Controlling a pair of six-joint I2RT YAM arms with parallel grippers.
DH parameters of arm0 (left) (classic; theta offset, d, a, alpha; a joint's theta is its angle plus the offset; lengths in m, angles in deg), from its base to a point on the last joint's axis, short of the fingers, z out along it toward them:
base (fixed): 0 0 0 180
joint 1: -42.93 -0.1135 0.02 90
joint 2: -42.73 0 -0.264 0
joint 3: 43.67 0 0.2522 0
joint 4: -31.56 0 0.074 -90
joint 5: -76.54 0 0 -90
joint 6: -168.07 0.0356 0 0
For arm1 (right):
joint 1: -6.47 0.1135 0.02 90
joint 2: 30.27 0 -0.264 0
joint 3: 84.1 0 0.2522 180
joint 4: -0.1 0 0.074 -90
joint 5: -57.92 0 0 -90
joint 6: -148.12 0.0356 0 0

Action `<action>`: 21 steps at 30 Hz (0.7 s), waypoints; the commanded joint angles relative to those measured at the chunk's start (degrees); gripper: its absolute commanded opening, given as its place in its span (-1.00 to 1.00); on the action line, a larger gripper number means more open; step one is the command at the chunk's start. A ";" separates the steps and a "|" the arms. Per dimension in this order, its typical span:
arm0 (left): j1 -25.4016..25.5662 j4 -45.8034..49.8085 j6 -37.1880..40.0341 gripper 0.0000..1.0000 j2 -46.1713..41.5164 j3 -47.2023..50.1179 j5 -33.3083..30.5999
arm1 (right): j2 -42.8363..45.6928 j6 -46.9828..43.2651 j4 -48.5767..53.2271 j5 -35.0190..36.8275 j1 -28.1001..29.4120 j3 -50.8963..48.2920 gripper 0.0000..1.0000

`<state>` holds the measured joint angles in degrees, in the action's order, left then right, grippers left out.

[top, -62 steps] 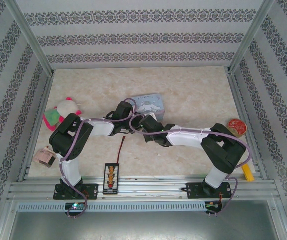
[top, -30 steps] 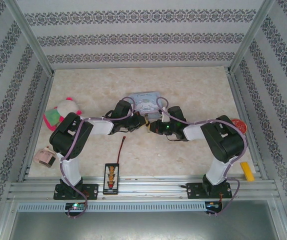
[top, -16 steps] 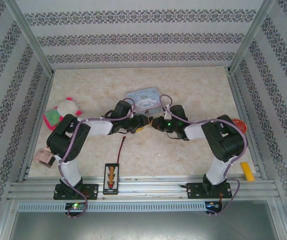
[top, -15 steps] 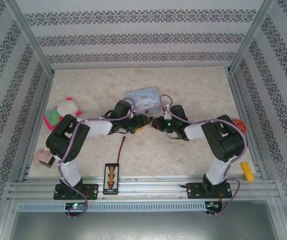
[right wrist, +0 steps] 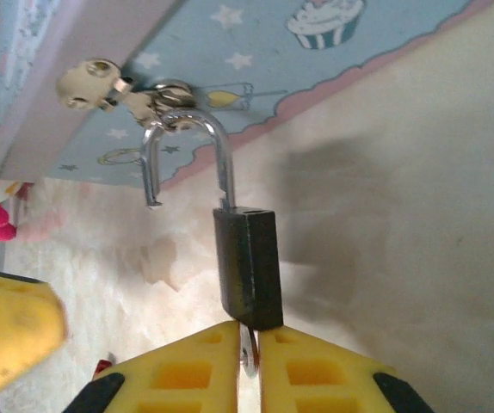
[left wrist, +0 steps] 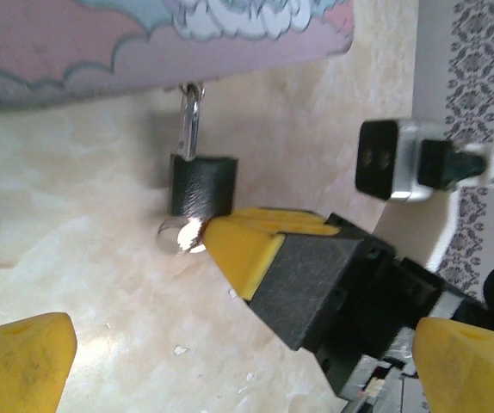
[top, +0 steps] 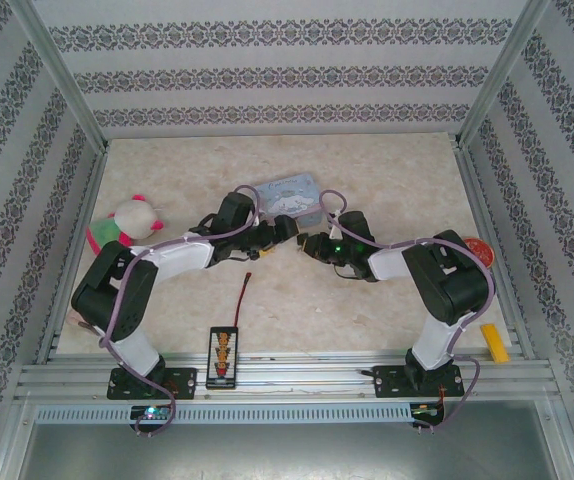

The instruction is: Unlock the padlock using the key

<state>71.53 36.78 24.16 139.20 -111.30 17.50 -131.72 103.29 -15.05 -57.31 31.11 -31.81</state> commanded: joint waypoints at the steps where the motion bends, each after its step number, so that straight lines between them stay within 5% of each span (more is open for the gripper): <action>1: -1.96 0.37 0.86 0.99 -2.31 -0.14 -1.82 | 2.67 -0.76 3.28 2.84 1.08 1.55 -0.62; 9: -7.12 3.42 4.28 0.99 -5.50 0.32 -2.68 | 8.75 -2.63 13.36 8.44 3.14 2.52 -0.35; 21: -7.73 23.14 20.43 0.99 -4.09 -13.24 -24.34 | 8.56 -7.89 34.86 25.53 9.34 14.22 0.04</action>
<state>64.23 52.50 38.30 133.36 -120.30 1.04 -121.84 97.56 12.82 -38.21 39.83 -20.60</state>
